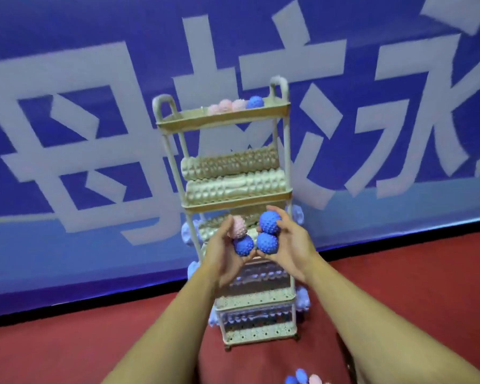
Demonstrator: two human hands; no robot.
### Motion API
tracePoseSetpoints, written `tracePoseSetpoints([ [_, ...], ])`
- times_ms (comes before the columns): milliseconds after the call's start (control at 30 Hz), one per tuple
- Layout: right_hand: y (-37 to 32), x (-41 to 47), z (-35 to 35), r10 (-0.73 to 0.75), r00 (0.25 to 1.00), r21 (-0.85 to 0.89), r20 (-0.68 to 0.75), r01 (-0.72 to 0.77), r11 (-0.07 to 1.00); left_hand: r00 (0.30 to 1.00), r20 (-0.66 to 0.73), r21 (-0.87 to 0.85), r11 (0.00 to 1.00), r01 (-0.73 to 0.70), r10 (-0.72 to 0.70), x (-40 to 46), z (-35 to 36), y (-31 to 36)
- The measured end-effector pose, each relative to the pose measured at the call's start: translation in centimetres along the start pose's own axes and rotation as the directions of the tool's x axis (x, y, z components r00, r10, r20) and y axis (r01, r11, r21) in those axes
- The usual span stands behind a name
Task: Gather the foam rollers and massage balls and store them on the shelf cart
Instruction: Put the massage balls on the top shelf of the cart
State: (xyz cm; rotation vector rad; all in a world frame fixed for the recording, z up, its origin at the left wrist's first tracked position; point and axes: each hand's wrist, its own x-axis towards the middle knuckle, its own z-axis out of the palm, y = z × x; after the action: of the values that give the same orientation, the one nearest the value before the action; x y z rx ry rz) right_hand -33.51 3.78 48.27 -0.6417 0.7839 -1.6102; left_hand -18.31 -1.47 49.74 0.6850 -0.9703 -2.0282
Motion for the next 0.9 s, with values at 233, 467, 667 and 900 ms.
tracePoseSetpoints([
  [233, -11.2, 1.9, 10.8, -0.264, 0.944, -0.477, 0.199, 0.329, 0.815, 0.901, 0.086, 0.372, 0.825, -0.425, 0.426, -0.6, 7.1, 12.7],
  [467, -20.3, 6.9, 14.8, -0.411, 0.854, -0.94, 0.318, 0.34, -0.021, 0.702, 0.172, 0.876, 0.219, -0.43, 0.691, 3.5, 9.4, 22.4],
  [667, -24.2, 12.7, 16.6, -0.341, 0.882, -0.927, 0.326, 0.226, -0.3, 0.731, 0.325, 0.913, -0.402, -0.077, 0.6, 10.4, 9.1, 26.6],
  [900, -22.2, 19.9, 16.2, -0.161, 0.938, -0.881, 0.308, 0.217, -0.419, 0.859, 0.155, 0.934, -0.356, 0.034, 0.487, 15.5, 6.4, 28.5],
])
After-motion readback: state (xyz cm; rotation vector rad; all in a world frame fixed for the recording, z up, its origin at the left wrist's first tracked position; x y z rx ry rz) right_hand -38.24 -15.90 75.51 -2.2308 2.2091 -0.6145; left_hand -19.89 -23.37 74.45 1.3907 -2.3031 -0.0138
